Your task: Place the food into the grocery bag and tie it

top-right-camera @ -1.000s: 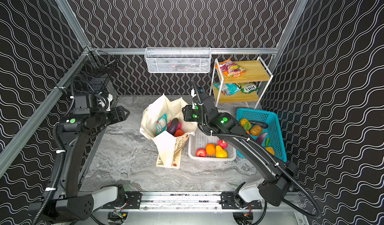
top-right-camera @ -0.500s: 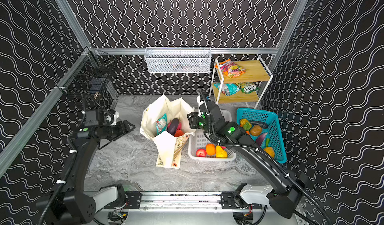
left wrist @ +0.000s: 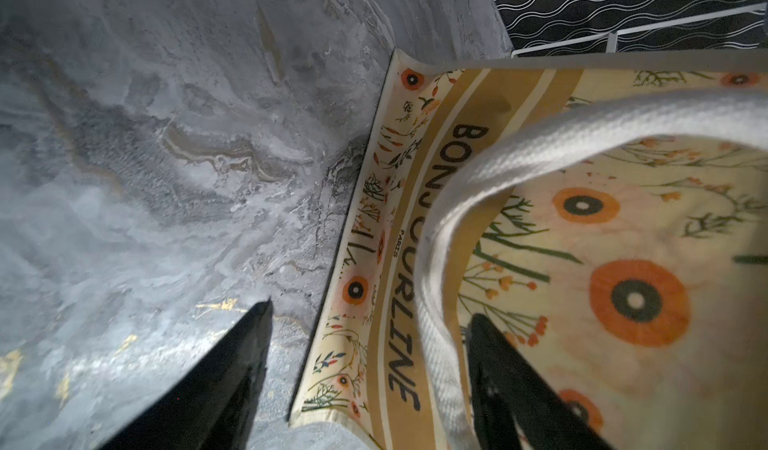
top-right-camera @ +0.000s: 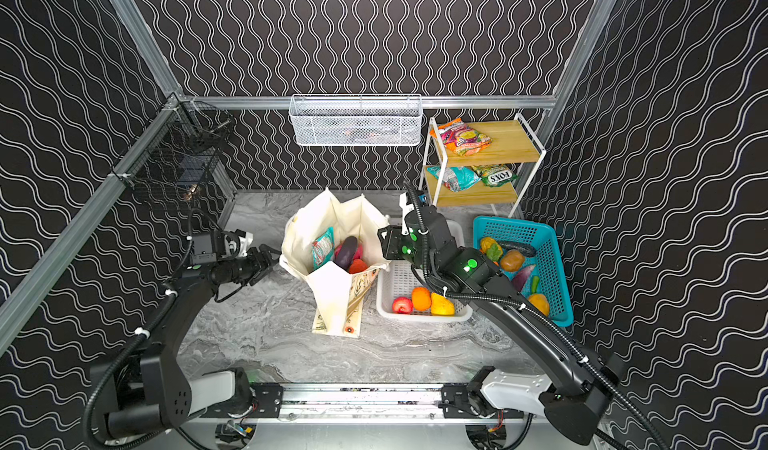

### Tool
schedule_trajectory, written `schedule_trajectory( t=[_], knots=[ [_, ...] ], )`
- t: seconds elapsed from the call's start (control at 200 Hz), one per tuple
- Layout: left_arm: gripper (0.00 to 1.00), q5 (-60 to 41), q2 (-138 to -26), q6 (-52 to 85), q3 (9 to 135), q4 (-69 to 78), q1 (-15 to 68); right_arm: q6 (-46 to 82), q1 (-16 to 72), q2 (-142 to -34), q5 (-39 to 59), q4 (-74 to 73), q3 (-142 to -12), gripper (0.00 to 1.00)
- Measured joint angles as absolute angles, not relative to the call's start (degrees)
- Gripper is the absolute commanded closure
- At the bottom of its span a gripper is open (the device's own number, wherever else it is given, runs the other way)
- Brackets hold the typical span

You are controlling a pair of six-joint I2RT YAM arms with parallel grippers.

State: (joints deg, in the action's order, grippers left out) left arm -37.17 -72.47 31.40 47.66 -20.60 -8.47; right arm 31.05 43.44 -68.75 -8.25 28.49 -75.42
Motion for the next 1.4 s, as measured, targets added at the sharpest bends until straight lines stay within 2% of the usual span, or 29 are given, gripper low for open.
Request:
schedule_trajectory(
  t=[0.205,0.511,0.766,0.946,1.046,1.256,1.401],
  knots=[
    [0.34,-37.1,-76.3,34.6,48.4,-15.0,-5.0,31.9,43.4,-67.3,-9.0,28.9,-74.8,0.63],
    [0.56,-35.3,-78.6,36.1,49.1,-13.3,-3.4,31.9,43.5,-66.1,-9.9,29.4,-74.0,0.63],
    [0.58,-34.7,-78.7,36.0,48.7,-13.0,-3.3,31.9,43.4,-66.0,-10.0,29.4,-73.4,0.63],
    [0.63,-34.7,-79.4,36.3,48.4,-12.1,-1.5,31.9,43.5,-66.0,-10.0,29.4,-73.1,0.62],
    [0.69,-34.3,-79.8,36.6,48.4,-11.6,0.1,31.9,43.5,-66.0,-10.0,29.4,-73.1,0.62],
    [0.88,-33.1,-78.1,37.1,48.4,-12.4,0.8,31.9,43.4,-65.8,-10.2,29.5,-73.1,0.62],
    [0.94,-30.6,-74.5,35.2,51.2,-18.7,0.1,31.9,43.4,-65.4,-10.6,29.5,-73.1,0.62]
  ],
)
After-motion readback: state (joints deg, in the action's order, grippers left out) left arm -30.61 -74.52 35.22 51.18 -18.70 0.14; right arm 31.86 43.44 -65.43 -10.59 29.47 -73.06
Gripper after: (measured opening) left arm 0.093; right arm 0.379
